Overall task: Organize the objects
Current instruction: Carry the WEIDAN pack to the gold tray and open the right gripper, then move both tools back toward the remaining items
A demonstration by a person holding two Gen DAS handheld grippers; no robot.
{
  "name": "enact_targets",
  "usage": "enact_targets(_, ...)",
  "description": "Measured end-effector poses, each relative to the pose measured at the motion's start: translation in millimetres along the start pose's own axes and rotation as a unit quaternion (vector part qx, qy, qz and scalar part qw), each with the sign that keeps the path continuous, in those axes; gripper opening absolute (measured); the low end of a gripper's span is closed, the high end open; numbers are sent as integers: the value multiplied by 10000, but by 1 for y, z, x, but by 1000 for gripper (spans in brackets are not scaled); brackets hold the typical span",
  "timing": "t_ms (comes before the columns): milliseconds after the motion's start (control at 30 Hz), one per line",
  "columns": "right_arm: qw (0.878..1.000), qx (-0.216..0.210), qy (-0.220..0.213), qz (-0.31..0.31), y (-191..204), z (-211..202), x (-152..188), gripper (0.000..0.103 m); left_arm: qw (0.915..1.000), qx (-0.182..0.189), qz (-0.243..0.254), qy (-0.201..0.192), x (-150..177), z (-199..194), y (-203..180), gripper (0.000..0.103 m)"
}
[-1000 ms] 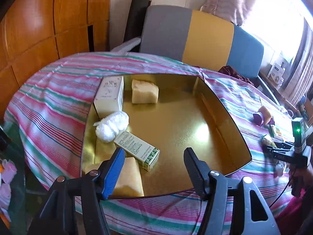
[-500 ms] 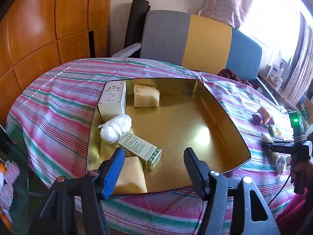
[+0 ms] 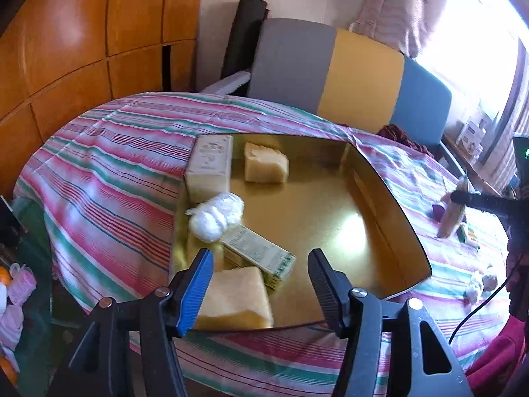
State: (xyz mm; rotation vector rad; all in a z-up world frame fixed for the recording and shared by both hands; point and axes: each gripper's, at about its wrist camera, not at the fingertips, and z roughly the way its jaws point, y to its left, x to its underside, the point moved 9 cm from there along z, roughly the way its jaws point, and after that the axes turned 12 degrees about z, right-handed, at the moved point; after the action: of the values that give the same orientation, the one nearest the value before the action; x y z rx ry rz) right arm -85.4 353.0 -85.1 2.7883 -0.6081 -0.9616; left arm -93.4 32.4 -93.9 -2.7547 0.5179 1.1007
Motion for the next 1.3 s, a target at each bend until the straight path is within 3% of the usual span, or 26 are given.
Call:
enact_targets(167,9944,-975,354,-185,96,17,-3,46,9995,-165,-261,-14,0,-6,27,60)
enact_targets(267,9880,-1343,701,-294,152,40,6,46,9990,-226,-384,-18,3,-7,41,60)
enact_targets(400,9827,-1410,1160,-307,201,81,23,46,9980,-218,-588,37,8,-3,55,60)
enact_targets(567,9742,-1408,1764,-51,234,131,36,46,9971,-151,-740,135,13,4,62,60)
enact_targets(700,9638,-1545,2139,384,242,157,46,50,9963,-127,-828,212,18,8,65,60)
enact_targets(867,9588,-1786,2143,537,245,153,52,53,9961,-144,-838,230,20,10,65,60)
enact_targets(1067,9690,-1770,1723,17,235,122,54,60,9972,-113,-705,220,18,11,56,60)
enact_targets(1300,9802,-1571,1113,-469,200,80,54,69,9980,192,-551,226,17,11,32,60)
